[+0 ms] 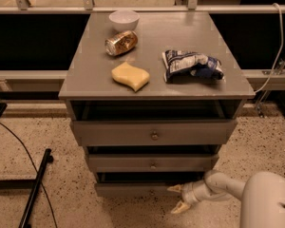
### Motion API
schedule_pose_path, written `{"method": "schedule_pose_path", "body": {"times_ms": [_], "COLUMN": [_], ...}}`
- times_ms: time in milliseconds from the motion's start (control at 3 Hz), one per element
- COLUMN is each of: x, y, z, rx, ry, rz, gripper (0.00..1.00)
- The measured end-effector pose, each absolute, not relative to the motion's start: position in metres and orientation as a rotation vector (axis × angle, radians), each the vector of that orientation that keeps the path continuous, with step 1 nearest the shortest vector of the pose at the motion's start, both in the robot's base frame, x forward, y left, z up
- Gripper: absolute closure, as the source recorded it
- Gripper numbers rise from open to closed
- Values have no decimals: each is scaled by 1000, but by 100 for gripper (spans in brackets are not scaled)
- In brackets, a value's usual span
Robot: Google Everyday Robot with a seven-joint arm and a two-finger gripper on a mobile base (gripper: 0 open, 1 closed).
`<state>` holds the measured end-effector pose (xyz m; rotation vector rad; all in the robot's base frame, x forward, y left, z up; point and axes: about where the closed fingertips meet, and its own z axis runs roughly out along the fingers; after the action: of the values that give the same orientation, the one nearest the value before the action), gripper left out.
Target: Open bottom drawer
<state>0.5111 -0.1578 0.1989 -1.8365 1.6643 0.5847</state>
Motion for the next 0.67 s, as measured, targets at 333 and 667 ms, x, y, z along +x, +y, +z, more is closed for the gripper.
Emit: {"method": "schedule_pose_path", "body": {"times_ms": [333,667], "x": [476,450], "y": [-147,-142], "z": [205,218], "rx": [-1876,-1892], "ry": [1649,1629], "rz": [657,690], "gripper": [29,13]}}
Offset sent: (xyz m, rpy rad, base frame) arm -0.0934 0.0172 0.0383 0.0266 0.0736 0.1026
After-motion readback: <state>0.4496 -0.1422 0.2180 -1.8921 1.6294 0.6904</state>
